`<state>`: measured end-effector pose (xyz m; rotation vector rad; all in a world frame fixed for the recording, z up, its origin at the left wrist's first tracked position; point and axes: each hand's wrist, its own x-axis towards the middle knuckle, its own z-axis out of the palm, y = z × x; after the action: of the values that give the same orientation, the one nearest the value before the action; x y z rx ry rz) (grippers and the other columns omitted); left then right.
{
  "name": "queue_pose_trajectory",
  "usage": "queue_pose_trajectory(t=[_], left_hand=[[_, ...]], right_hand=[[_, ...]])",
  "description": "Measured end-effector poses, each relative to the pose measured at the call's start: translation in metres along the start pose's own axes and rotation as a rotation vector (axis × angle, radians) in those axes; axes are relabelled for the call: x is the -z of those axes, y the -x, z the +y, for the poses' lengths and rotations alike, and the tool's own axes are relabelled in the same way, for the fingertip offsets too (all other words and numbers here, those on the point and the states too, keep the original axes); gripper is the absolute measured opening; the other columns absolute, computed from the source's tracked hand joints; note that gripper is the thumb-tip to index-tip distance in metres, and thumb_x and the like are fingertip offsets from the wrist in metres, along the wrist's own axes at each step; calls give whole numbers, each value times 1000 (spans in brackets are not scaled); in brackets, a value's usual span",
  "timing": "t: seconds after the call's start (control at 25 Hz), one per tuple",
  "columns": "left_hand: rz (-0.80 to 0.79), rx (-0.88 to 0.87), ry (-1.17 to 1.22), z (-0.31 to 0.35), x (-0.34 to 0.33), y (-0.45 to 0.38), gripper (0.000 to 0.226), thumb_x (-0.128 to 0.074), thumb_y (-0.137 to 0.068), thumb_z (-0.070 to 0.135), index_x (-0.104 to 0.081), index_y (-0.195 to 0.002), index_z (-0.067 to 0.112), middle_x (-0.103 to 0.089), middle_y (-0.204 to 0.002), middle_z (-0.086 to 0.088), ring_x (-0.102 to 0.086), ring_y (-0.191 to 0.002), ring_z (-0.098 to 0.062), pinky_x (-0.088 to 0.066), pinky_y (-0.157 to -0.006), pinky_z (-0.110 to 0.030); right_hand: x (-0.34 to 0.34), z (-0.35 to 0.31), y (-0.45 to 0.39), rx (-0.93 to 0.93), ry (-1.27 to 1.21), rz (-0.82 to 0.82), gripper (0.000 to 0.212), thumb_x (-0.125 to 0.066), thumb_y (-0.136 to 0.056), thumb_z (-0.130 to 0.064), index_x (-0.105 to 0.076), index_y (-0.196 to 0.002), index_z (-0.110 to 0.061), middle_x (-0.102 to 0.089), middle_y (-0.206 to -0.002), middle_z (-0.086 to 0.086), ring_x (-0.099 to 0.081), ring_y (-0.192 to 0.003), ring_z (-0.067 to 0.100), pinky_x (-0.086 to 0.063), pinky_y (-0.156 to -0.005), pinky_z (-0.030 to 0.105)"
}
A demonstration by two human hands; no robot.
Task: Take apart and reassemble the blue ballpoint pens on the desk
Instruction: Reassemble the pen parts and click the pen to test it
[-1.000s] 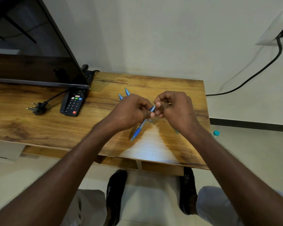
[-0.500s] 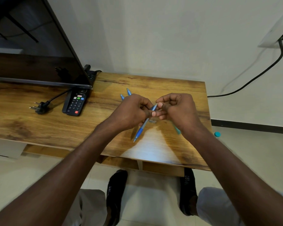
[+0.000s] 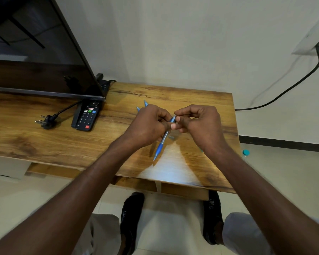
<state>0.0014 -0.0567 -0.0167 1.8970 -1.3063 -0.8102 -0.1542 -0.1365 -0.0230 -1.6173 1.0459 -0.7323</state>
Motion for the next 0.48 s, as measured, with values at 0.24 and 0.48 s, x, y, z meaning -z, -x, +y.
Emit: queue_pose_trajectory(t=[0.24, 0.48], left_hand=[[-18, 18, 18, 0, 2, 0, 9, -77, -94, 17, -79, -99, 9, -77, -80, -8, -74, -67, -13, -57, -57, -20], [-55, 62, 43, -1, 10, 1, 11, -74, -97, 17, -77, -102, 8, -78, -88, -13, -74, -73, -15, -60, -61, -23]], right_hand=[[-1, 1, -1, 4, -12, 1, 11, -76, -93, -2, -82, -97, -10, -81, -87, 3, -79, -68, 15, -64, -63, 28], [-2, 5, -5, -26, -67, 41, 21, -76, -94, -5, -79, -113, -13, -80, -91, 5, -80, -75, 20, -66, -69, 36]])
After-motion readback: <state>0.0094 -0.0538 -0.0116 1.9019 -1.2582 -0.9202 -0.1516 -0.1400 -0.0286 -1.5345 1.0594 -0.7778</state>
